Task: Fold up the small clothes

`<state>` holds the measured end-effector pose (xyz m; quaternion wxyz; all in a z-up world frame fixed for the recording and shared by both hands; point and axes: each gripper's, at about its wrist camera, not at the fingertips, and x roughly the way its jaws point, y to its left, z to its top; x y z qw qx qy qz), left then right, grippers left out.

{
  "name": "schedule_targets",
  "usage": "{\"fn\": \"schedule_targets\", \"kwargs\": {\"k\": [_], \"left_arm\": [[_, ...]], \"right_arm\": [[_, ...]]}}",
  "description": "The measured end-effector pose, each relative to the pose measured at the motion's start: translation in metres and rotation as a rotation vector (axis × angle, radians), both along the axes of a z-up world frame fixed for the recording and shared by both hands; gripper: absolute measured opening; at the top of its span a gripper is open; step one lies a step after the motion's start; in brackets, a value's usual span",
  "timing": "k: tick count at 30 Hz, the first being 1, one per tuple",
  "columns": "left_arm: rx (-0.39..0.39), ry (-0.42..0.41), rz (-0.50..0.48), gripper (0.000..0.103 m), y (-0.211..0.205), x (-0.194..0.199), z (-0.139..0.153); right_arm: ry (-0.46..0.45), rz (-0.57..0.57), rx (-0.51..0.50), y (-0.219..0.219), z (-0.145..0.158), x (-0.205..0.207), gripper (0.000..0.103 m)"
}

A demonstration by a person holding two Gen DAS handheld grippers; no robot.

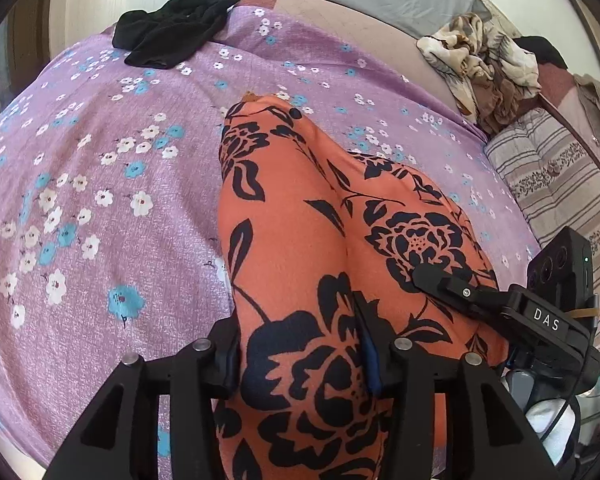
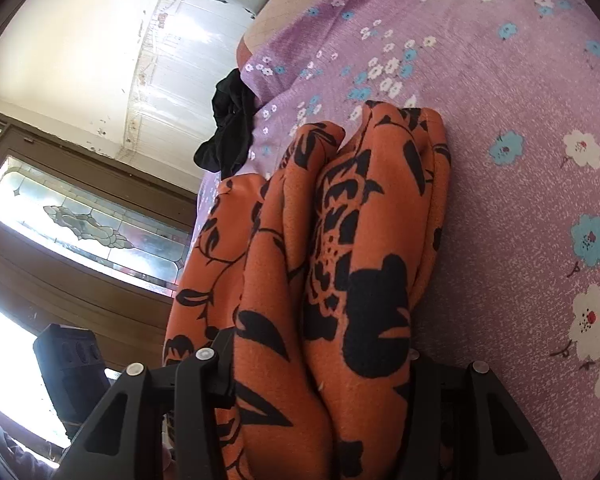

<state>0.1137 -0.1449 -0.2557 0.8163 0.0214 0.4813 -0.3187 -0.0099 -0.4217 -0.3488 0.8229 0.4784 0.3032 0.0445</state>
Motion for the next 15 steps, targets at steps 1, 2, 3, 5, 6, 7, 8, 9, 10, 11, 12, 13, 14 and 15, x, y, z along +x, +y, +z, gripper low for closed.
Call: {"fn": "schedule_targets", "kwargs": {"k": [1,2,3,5,6,7,8,9,10,11,12,13,14,15], "left_arm": [[0.004,0.001,0.007,0.055,0.000,0.000,-0.002],[0.008,0.001,0.013,0.056,0.000,0.001,-0.003],[0.012,-0.001,0.016,0.059,-0.001,0.001,-0.004],[0.030,-0.012,0.020,0.067,-0.001,0.001,-0.009],[0.044,-0.020,0.032,0.074,-0.001,0.001,-0.010],[0.048,-0.026,0.044,0.077,0.000,0.000,-0.011],[0.049,-0.027,0.050,0.078,0.001,0.000,-0.011],[0.053,-0.025,0.055,0.078,0.002,0.000,-0.010],[0.059,-0.027,0.060,0.079,0.003,-0.002,-0.008],[0.066,-0.032,0.063,0.079,0.005,-0.005,-0.005],[0.078,-0.045,0.064,0.079,0.007,-0.010,-0.001],[0.091,-0.061,0.064,0.080,0.010,-0.015,0.003],[0.107,-0.077,0.065,0.081,0.012,-0.020,0.006],[0.119,-0.090,0.066,0.081,0.015,-0.024,0.010]], "right_arm": [[0.001,0.002,0.001,-0.001,-0.001,0.001,0.051],[0.003,0.005,-0.003,0.001,-0.001,0.001,0.051],[0.008,0.006,-0.013,0.002,0.000,0.005,0.051],[0.010,0.005,-0.031,0.003,0.001,0.005,0.053],[0.012,0.007,-0.037,0.005,0.002,0.006,0.055],[0.017,0.009,-0.048,0.007,0.003,0.006,0.056],[0.026,0.010,-0.061,0.008,0.005,0.006,0.057],[0.037,0.009,-0.070,0.009,0.007,0.006,0.059],[0.049,0.006,-0.077,0.009,0.009,0.004,0.061],[0.062,0.001,-0.087,0.010,0.012,0.001,0.063],[0.071,-0.008,-0.096,0.010,0.015,0.000,0.065],[0.076,-0.017,-0.106,0.009,0.019,-0.004,0.067],[0.079,-0.029,-0.121,0.008,0.024,-0.008,0.067],[0.082,-0.045,-0.142,0.007,0.030,-0.012,0.067]]}}
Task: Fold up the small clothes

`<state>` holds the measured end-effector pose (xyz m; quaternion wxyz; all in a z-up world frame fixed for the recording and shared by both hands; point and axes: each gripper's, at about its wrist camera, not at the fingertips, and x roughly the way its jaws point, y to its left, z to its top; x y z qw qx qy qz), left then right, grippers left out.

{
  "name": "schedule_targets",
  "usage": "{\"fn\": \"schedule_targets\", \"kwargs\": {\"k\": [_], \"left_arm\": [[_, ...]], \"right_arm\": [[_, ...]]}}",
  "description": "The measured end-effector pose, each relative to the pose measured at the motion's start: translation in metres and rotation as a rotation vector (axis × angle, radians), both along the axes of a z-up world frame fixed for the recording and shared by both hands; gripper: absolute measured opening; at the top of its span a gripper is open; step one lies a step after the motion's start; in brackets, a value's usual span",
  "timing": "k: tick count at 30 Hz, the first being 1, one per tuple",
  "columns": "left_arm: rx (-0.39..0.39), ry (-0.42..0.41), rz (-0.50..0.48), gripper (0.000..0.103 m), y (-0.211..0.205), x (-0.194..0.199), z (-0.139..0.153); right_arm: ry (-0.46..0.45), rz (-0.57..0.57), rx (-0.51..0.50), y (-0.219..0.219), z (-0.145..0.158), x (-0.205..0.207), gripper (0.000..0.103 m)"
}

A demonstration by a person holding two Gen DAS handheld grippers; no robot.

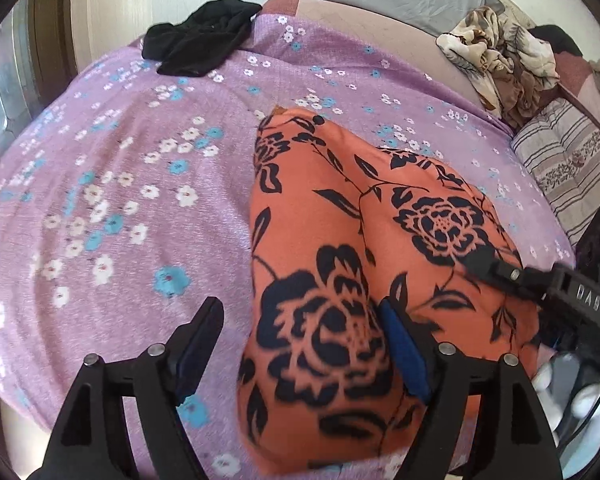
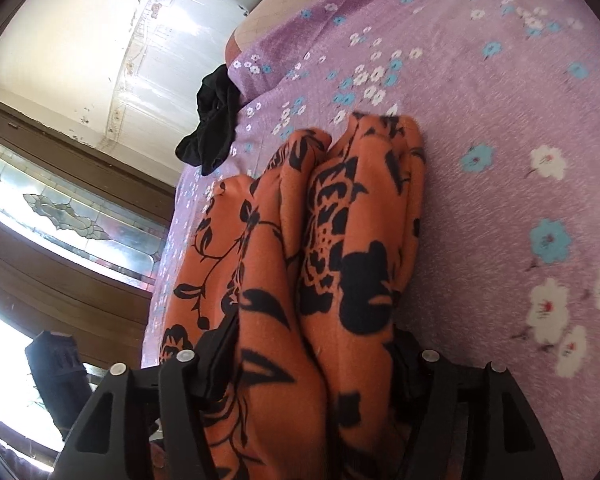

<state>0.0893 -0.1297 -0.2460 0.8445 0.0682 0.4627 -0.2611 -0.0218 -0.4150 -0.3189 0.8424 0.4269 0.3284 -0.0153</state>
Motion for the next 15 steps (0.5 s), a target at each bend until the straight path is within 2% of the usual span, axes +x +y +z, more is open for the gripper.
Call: {"fn": "schedule_targets", "kwargs": {"k": [4,6,11,13,15], "left_arm": [[0.046,-0.064,0.019,0.083,0.013,-0.016,0.014],[0.056,-0.087,0.037,0.083,0.020,-0.022,0.017],[0.098,-0.145,0.056,0.086,0.021,-0.031,0.016],[0.118,-0.141,0.048,0.088,0.017,-0.029,0.009],[0.116,-0.111,0.032,0.090,0.016,-0.026,0.002]], "right_arm": [[-0.028,-0.100,-0.097,-0.010,0.027,-0.025,0.067],[-0.081,-0.127,-0.125,-0.012,0.041,-0.038,0.066],[-0.227,-0.011,-0.130,0.009,0.057,-0.049,0.065],[-0.222,0.051,-0.079,0.019,0.050,-0.040,0.060],[-0.110,0.091,-0.064,0.027,0.030,-0.021,0.055]]}}
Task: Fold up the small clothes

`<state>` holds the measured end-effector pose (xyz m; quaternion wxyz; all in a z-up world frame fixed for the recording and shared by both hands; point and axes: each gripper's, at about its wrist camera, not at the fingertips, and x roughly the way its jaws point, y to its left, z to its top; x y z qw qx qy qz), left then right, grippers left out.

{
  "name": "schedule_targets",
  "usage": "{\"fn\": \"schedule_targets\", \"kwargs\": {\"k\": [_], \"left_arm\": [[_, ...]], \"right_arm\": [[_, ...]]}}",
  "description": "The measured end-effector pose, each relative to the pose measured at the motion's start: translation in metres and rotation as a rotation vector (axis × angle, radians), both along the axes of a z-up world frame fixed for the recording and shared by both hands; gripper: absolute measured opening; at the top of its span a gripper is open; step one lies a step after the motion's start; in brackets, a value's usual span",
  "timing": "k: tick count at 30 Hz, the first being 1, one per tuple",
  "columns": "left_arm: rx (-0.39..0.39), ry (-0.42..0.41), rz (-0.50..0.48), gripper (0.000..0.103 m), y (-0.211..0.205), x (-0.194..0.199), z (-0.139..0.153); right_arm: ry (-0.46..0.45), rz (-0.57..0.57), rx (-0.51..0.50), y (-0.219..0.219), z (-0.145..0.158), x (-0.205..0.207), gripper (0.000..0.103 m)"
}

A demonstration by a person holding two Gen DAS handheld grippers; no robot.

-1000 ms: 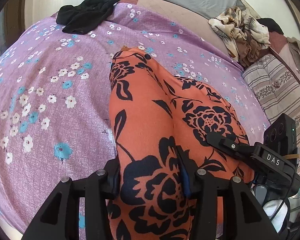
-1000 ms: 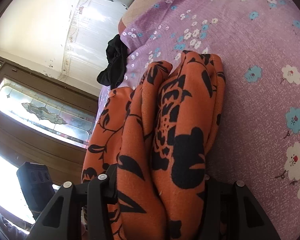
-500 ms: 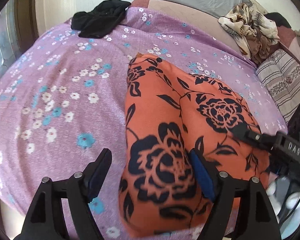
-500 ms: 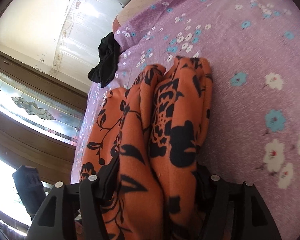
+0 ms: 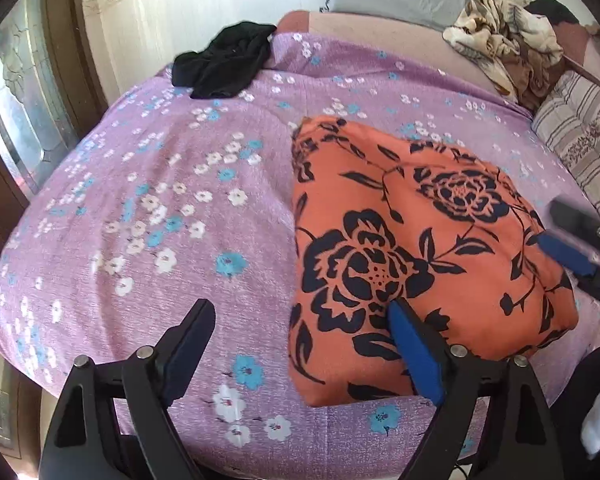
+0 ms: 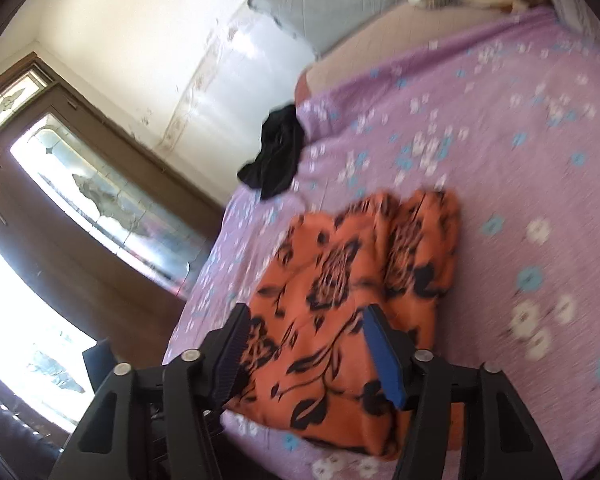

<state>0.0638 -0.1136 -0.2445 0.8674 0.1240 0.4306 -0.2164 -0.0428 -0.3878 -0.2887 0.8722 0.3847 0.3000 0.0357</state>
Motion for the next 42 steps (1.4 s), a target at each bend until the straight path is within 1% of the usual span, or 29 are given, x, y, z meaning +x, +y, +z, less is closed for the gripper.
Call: {"fn": "schedule_targets", "kwargs": {"k": [1,2,3,5,6,8,10,12,15,18,19,21,22,23,24,26,31,35,39,41,42], "left_arm": [[-0.010,0.015,-0.001,0.091,0.000,0.002,-0.003],[-0.022,0.026,0.002,0.091,0.001,0.003,-0.003],[-0.032,0.037,0.004,0.091,0.002,0.005,-0.002],[-0.030,0.050,-0.007,0.091,0.000,0.009,0.003],[-0.024,0.042,-0.012,0.091,-0.001,0.010,0.007],[-0.008,-0.009,-0.014,0.091,-0.006,0.016,0.020],[-0.002,-0.054,-0.017,0.091,-0.012,0.024,0.029],[0.005,-0.071,-0.013,0.091,-0.019,0.037,0.033],[0.010,-0.070,0.001,0.091,-0.028,0.055,0.031],[0.016,-0.060,0.012,0.091,-0.032,0.067,0.025],[0.017,-0.056,0.013,0.091,-0.034,0.070,0.022],[0.019,-0.046,0.015,0.091,-0.034,0.075,0.017],[0.021,-0.040,0.013,0.091,-0.035,0.077,0.014],[0.025,-0.035,0.012,0.091,-0.036,0.079,0.010],[0.028,-0.032,0.013,0.091,-0.036,0.080,0.008],[0.021,-0.023,0.016,0.091,-0.036,0.082,0.007],[0.034,-0.047,0.012,0.091,-0.035,0.076,0.007],[0.025,-0.043,0.015,0.091,-0.031,0.073,0.005],[0.026,-0.043,0.012,0.091,-0.030,0.068,0.004],[0.032,-0.049,0.010,0.091,-0.030,0.066,0.003],[0.037,-0.052,0.009,0.091,-0.030,0.064,0.001]], "right_arm": [[0.052,0.003,-0.017,0.002,-0.009,0.007,0.050],[0.076,-0.010,-0.028,0.000,-0.016,0.009,0.044],[0.084,-0.024,-0.012,-0.005,-0.017,0.009,0.033],[0.077,-0.025,0.038,-0.016,-0.013,0.009,0.032],[0.069,-0.033,0.028,-0.019,-0.008,0.009,0.032],[0.047,-0.050,-0.009,-0.025,0.005,0.013,0.036],[0.009,-0.044,-0.004,-0.032,0.017,0.023,0.036],[-0.003,-0.031,-0.022,-0.037,0.027,0.041,0.036],[0.011,-0.007,-0.075,-0.040,0.036,0.075,0.036],[0.066,0.024,-0.072,-0.042,0.024,0.103,0.036],[0.104,0.038,-0.058,-0.043,0.013,0.114,0.036],[0.174,0.040,-0.036,-0.046,-0.011,0.121,0.035],[0.197,0.042,-0.018,-0.048,-0.022,0.124,0.035],[0.191,0.040,-0.004,-0.050,-0.026,0.125,0.034],[0.183,0.036,0.002,-0.051,-0.025,0.124,0.034],[0.183,0.041,-0.023,-0.049,-0.023,0.123,0.034],[0.150,0.021,-0.060,-0.042,-0.012,0.113,0.035],[0.076,0.027,-0.081,-0.033,0.009,0.084,0.036],[0.007,0.048,-0.112,-0.013,0.027,0.048,0.036],[0.016,0.062,-0.132,-0.001,0.024,0.032,0.036],[0.049,0.068,-0.134,0.003,0.016,0.028,0.036]]}}
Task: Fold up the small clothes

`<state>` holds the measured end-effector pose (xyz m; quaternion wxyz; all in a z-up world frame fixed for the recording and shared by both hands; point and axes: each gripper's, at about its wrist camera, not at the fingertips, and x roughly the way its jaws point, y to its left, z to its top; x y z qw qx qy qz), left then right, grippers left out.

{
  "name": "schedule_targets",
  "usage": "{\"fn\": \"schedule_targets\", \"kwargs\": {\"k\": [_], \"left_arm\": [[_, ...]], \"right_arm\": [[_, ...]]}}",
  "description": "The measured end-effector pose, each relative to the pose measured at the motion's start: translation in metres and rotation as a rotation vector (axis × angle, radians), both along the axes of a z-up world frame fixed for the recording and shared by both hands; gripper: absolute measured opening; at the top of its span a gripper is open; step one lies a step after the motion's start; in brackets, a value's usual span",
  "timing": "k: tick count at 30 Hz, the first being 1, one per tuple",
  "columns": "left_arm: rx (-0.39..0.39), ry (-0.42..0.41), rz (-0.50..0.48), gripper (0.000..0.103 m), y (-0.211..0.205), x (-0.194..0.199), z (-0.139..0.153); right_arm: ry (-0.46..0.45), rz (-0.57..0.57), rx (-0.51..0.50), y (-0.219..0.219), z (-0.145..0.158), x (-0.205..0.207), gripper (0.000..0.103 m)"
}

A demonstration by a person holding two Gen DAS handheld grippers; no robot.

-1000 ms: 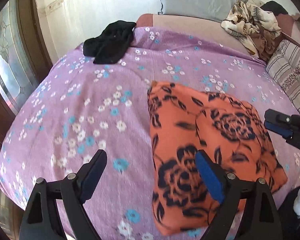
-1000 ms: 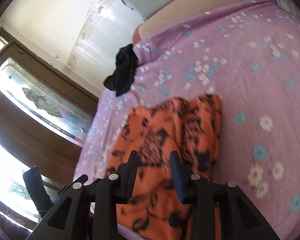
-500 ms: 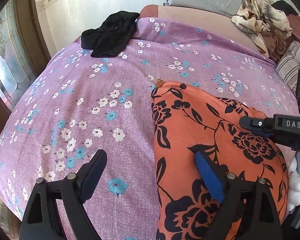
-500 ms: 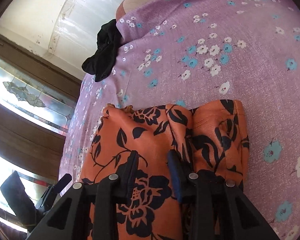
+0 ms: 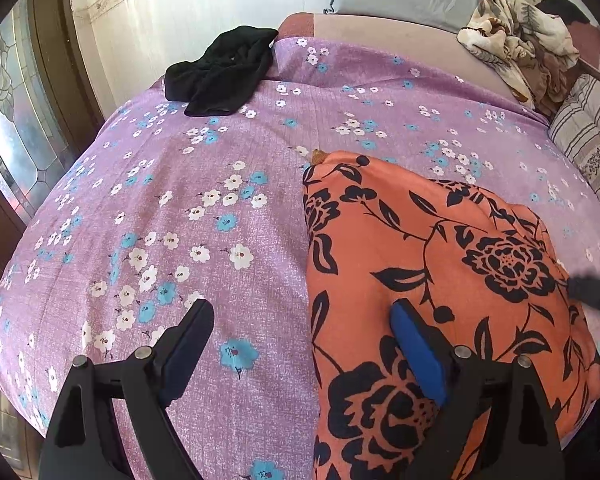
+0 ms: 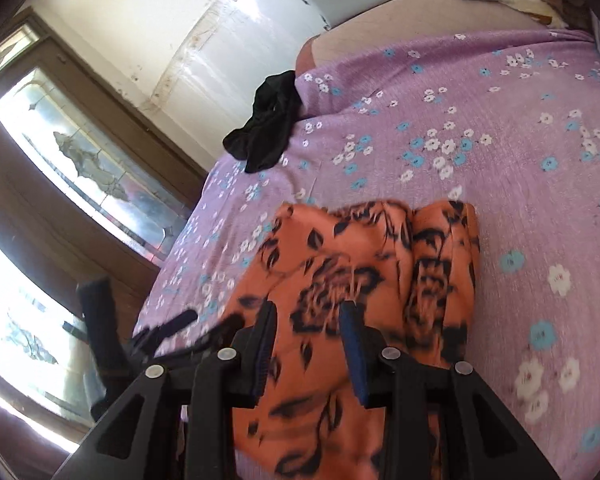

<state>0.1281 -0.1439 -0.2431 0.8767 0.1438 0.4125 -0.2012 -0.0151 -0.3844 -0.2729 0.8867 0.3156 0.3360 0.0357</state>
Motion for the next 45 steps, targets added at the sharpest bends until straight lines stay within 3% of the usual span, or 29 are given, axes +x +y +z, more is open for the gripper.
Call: {"fn": "schedule_targets", "kwargs": {"k": [2,6,15,18,23,32,45], "left_arm": [[0.011,0.004,0.000,0.091,-0.001,-0.002,-0.004],[0.020,-0.002,0.008,0.091,-0.001,-0.005,-0.001],[0.031,-0.087,0.024,0.091,0.012,-0.039,0.035],[0.026,-0.120,0.043,0.091,0.016,-0.049,0.052],[-0.010,-0.155,0.066,0.091,0.026,-0.065,0.079],[-0.029,-0.230,0.086,0.096,0.036,-0.098,0.110],[-0.036,-0.219,0.132,0.096,0.049,-0.111,0.105]], "right_arm": [[0.081,0.001,0.040,0.004,-0.027,-0.003,0.035],[0.043,-0.017,0.117,-0.007,-0.023,-0.008,0.035],[-0.099,-0.128,-0.108,-0.001,0.017,-0.043,0.037],[-0.150,-0.186,-0.174,0.001,0.032,-0.056,0.069],[-0.173,-0.212,-0.271,0.012,0.045,-0.070,0.069],[-0.225,-0.231,-0.324,0.028,0.060,-0.112,0.069],[-0.255,-0.217,-0.408,0.055,0.056,-0.120,0.069]]}}
